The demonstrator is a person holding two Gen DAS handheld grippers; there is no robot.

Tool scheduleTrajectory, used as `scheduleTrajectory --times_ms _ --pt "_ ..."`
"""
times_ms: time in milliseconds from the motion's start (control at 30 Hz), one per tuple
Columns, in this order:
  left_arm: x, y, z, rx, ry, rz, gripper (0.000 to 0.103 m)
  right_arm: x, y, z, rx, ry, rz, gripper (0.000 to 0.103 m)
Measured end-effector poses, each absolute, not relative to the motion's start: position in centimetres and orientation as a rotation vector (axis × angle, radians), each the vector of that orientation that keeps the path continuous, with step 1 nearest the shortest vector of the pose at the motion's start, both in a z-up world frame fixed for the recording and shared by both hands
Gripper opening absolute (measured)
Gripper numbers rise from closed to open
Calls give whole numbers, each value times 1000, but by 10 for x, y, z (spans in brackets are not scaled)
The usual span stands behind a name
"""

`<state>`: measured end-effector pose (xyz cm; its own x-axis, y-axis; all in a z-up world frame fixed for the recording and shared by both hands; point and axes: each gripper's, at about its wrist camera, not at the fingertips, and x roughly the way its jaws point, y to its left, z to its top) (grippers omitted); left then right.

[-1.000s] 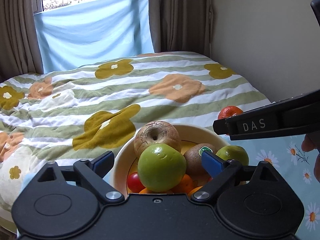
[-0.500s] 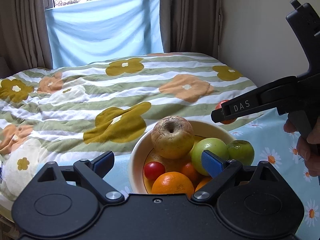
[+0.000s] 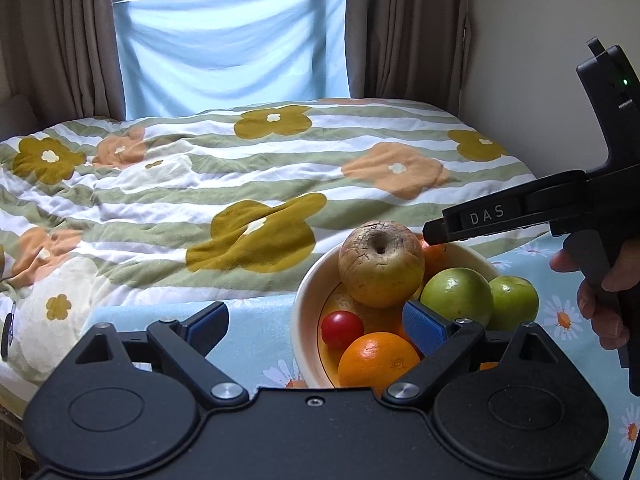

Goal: Organize fruits
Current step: 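Withdraw both tools from the filled bowl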

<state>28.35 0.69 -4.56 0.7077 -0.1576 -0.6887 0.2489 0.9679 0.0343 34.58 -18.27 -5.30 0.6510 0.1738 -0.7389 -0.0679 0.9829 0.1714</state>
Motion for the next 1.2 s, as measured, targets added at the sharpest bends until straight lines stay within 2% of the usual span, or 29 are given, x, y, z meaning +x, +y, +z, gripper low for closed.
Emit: scheduleTrajectory --times_ms 33,67,333,567,933,1200 --pt "283 8 -46 127 751 -226 96 344 -184 -52 134 843 133 97" --pt "283 8 -45 126 751 -225 96 343 -184 -51 136 838 131 98" --pt "279 11 -41 123 741 -228 96 331 -187 -41 126 826 109 98" --pt "259 9 -16 114 679 -210 96 295 -187 -7 95 775 101 98" --pt "175 0 38 77 574 -156 96 189 -204 59 78 674 83 101" --pt "101 0 58 47 563 -90 97 94 -221 75 83 671 31 103"
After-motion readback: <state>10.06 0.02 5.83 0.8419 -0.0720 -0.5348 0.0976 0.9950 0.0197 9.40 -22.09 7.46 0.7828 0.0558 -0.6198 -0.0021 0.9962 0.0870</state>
